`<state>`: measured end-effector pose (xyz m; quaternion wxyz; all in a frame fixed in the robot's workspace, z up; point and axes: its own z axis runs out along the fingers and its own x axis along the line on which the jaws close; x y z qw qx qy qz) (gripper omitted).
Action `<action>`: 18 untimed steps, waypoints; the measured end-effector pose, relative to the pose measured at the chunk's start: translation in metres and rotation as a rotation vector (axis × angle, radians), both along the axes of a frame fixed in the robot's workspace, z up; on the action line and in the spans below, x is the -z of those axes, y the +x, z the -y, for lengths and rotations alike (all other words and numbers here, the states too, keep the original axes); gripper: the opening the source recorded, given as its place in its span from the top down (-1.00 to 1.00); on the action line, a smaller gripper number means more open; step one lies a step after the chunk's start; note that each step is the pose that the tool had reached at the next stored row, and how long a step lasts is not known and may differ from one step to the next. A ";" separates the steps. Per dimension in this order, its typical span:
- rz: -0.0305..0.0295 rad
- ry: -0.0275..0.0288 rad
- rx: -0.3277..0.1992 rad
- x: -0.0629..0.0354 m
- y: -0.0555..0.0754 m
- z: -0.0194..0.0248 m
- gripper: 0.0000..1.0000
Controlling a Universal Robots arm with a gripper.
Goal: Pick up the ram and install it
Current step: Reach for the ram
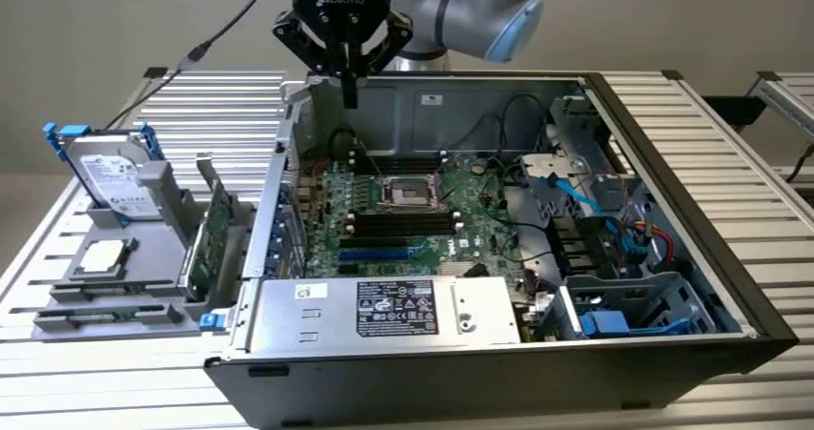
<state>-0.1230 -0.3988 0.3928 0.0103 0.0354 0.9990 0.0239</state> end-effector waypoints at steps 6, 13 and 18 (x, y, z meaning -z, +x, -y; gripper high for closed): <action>0.0012 0.0002 0.000 0.0003 -0.027 0.0058 0.79; 0.0003 0.0003 0.000 0.0023 -0.058 0.0163 0.79; -0.0030 0.0002 0.000 0.0061 -0.078 0.0220 0.79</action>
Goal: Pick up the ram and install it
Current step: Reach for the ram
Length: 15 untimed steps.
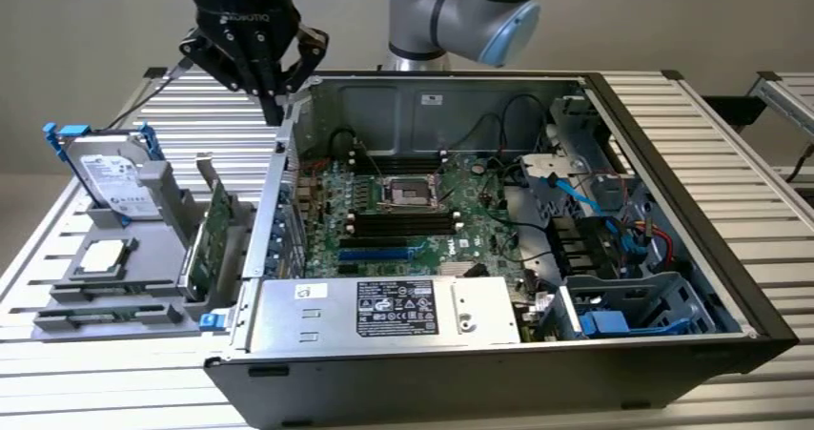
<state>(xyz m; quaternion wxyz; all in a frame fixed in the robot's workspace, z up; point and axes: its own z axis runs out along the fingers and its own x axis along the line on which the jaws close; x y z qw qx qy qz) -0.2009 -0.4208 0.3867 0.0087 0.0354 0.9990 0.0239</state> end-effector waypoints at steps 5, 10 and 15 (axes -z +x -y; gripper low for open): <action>0.0000 0.0000 0.000 0.0016 -0.015 0.0061 0.79; 0.0000 -0.0002 0.000 0.0027 -0.028 0.0120 0.79; 0.0000 -0.0007 0.000 0.0040 -0.045 0.0166 0.79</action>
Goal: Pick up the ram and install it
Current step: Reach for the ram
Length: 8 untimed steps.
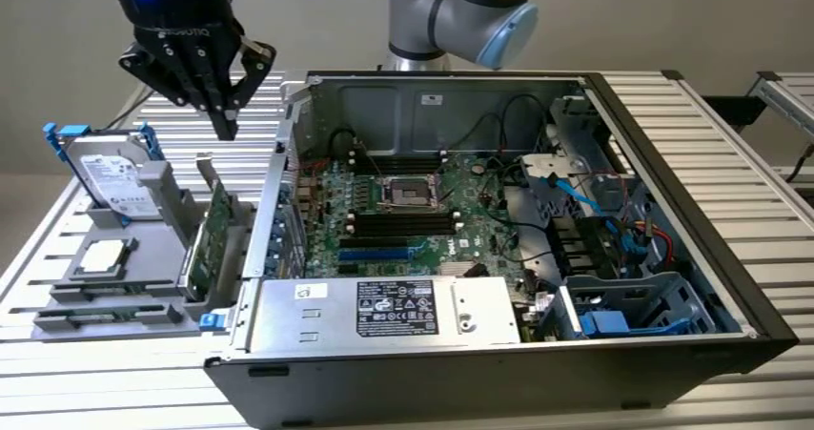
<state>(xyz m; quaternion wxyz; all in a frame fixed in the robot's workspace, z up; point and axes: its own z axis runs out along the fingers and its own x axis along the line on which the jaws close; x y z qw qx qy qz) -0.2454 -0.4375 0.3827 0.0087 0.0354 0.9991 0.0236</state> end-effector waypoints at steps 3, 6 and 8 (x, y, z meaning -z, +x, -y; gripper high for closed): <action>0.0000 -0.0003 0.000 0.0013 -0.012 0.0023 0.79; 0.0000 -0.0004 0.000 0.0030 -0.022 0.0042 0.79; 0.0001 -0.0004 0.000 0.0044 -0.029 0.0054 0.79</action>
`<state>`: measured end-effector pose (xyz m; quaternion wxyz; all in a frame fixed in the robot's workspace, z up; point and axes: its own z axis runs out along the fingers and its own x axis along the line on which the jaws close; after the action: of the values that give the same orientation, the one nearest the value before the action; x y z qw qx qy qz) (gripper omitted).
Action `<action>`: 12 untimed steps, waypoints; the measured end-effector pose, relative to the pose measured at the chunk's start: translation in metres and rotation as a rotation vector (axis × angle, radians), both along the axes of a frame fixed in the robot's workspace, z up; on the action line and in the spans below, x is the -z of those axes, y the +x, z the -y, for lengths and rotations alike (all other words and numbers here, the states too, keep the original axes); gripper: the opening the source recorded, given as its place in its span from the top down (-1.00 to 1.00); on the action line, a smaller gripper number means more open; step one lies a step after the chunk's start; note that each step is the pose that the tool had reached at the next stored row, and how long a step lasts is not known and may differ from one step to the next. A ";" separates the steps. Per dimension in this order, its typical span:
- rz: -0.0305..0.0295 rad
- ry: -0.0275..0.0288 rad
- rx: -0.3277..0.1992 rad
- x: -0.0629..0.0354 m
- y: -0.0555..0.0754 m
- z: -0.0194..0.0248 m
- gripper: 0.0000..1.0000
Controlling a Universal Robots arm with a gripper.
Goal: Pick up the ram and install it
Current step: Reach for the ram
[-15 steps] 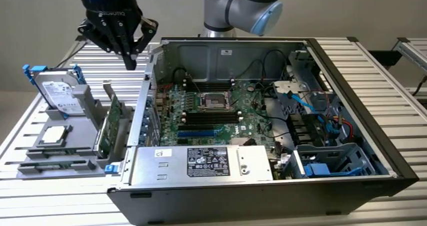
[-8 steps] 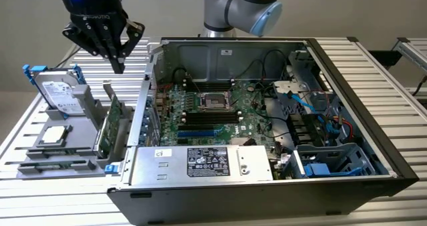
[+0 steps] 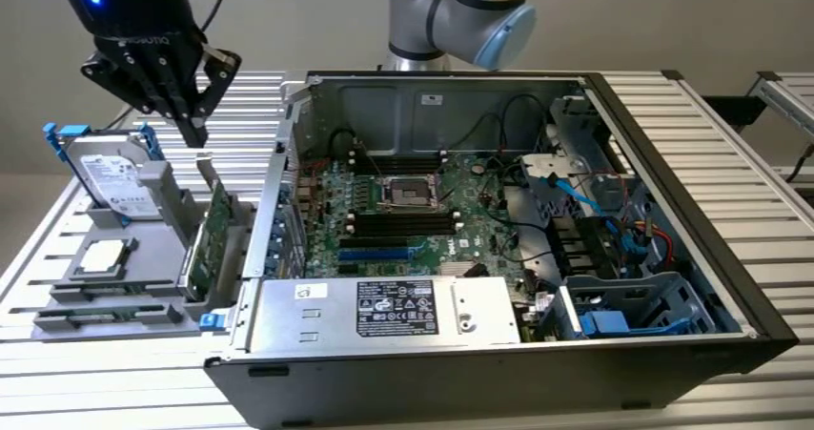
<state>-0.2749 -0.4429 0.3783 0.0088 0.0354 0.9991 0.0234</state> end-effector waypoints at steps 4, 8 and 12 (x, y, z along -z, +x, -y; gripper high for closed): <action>-0.0007 -0.0004 0.000 0.0032 -0.012 0.0021 0.79; -0.0032 -0.0008 0.000 0.0067 -0.022 0.0042 0.79; -0.0084 -0.0017 0.000 0.0096 -0.030 0.0062 0.79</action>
<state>-0.3044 -0.4491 0.3687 0.0046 0.0354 0.9991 0.0224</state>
